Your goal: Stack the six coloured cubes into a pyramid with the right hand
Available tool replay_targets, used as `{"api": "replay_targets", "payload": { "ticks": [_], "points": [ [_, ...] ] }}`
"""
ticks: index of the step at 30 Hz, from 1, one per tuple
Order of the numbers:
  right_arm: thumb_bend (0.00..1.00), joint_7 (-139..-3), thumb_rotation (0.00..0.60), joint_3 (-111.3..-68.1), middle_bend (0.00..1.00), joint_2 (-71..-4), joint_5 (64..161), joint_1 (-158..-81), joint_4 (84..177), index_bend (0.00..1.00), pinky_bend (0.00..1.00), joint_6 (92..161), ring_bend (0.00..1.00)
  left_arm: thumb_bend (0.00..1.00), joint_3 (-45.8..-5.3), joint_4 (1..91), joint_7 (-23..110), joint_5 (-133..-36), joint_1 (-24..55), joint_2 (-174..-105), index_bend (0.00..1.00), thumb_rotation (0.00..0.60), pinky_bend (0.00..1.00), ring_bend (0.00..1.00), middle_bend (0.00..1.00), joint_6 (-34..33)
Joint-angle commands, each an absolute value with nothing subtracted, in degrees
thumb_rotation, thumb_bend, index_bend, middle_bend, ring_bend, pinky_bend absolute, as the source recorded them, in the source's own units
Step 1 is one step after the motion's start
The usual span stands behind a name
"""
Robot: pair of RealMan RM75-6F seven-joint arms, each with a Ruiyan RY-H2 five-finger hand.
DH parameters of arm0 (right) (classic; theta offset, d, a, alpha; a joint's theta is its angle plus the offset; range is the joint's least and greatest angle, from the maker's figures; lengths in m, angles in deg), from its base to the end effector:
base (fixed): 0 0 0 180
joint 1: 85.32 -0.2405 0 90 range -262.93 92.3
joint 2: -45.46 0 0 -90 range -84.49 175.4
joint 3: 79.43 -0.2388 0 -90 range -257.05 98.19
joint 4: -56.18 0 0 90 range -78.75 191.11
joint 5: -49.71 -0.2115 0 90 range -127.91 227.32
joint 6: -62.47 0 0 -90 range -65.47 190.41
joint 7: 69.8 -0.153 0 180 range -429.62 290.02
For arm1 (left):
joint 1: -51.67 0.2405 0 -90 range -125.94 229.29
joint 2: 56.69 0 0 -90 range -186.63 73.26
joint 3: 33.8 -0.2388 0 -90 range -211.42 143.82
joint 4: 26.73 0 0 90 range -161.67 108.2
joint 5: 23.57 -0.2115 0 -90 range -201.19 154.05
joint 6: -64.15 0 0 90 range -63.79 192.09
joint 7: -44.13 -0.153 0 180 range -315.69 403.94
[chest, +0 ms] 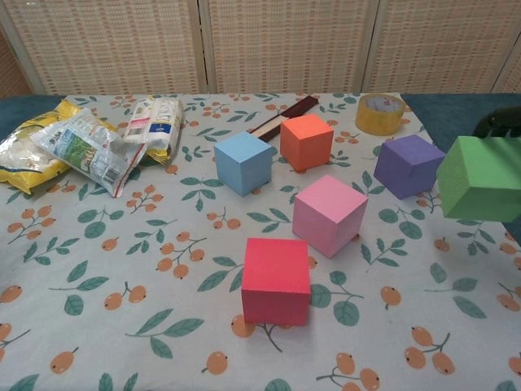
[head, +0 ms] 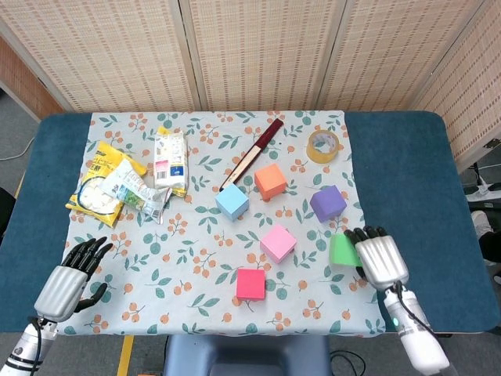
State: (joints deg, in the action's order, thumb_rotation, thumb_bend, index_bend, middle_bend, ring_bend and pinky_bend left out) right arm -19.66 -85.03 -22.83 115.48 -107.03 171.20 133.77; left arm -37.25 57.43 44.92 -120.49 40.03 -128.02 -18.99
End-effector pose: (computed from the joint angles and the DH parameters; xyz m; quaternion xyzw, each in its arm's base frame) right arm -0.1844 -0.2424 0.0784 0.7369 -0.2967 0.2389 0.5584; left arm -0.2738 0.1959 0.0921 -0.6994 -0.3434 -0.4042 0.4790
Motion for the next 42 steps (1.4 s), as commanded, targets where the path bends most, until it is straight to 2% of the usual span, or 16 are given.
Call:
{"api": "replay_targets", "payload": {
  "ticks": [1, 6, 14, 18, 23, 26, 29, 36, 42],
  "points": [
    [0.18, -18.1, 0.6, -88.5, 0.28, -25.6, 113.9, -112.3, 163.9, 0.65, 0.31, 130.5, 0.23, 0.41, -36.9, 57.1, 44.2, -119.8, 39.8, -128.5, 0.0, 0.6, 0.12, 0.0, 0.0, -18.2],
    [0.18, -20.8, 0.6, -89.2, 0.28, -29.6, 116.7, -116.8, 156.0, 0.68, 0.34, 126.4, 0.24, 0.41, -36.3, 56.3, 43.2, -118.2, 39.4, -129.3, 0.0, 0.6, 0.12, 0.0, 0.0, -16.7],
    [0.18, -27.1, 0.6, -86.7, 0.28, -30.4, 121.7, -118.4, 152.1, 0.69, 0.34, 123.6, 0.24, 0.41, -35.0, 55.3, 42.8, -115.9, 38.8, -130.0, 0.0, 0.6, 0.12, 0.0, 0.0, -15.4],
    [0.18, -28.9, 0.6, -84.9, 0.28, -28.7, 122.7, -117.7, 154.3, 0.69, 0.34, 123.3, 0.24, 0.41, -34.7, 55.0, 42.8, -114.8, 38.7, -130.0, 0.0, 0.6, 0.12, 0.0, 0.0, -14.7],
    [0.18, -30.5, 0.6, -80.5, 0.28, -24.0, 126.1, -114.5, 160.2, 0.69, 0.34, 125.4, 0.24, 0.41, -34.4, 55.0, 43.2, -114.4, 38.5, -129.9, 0.0, 0.6, 0.12, 0.0, 0.0, -14.6],
    [0.18, -31.5, 0.6, -78.7, 0.28, -21.1, 124.3, -113.2, 166.0, 0.69, 0.34, 124.6, 0.24, 0.41, -34.4, 54.9, 43.6, -114.3, 38.3, -129.9, 0.0, 0.6, 0.12, 0.0, 0.0, -14.1],
    [0.18, -30.5, 0.6, -78.2, 0.28, -21.0, 121.2, -112.7, 170.2, 0.69, 0.34, 124.4, 0.24, 0.41, -34.5, 54.9, 44.0, -114.5, 38.0, -130.0, 0.0, 0.6, 0.12, 0.0, 0.0, -13.8],
    [0.18, -19.8, 0.6, -77.6, 0.28, -28.2, 111.2, -112.9, 174.6, 0.69, 0.34, 127.3, 0.24, 0.41, -34.8, 54.6, 45.8, -115.0, 37.5, -129.7, 0.0, 0.6, 0.12, 0.0, 0.0, -13.3],
    [0.18, -17.1, 0.6, -78.1, 0.28, -33.5, 105.0, -113.9, 176.3, 0.69, 0.34, 129.0, 0.24, 0.41, -34.9, 54.3, 47.8, -115.1, 37.4, -129.1, 0.0, 0.6, 0.12, 0.0, 0.0, -13.4]
  ]
}}
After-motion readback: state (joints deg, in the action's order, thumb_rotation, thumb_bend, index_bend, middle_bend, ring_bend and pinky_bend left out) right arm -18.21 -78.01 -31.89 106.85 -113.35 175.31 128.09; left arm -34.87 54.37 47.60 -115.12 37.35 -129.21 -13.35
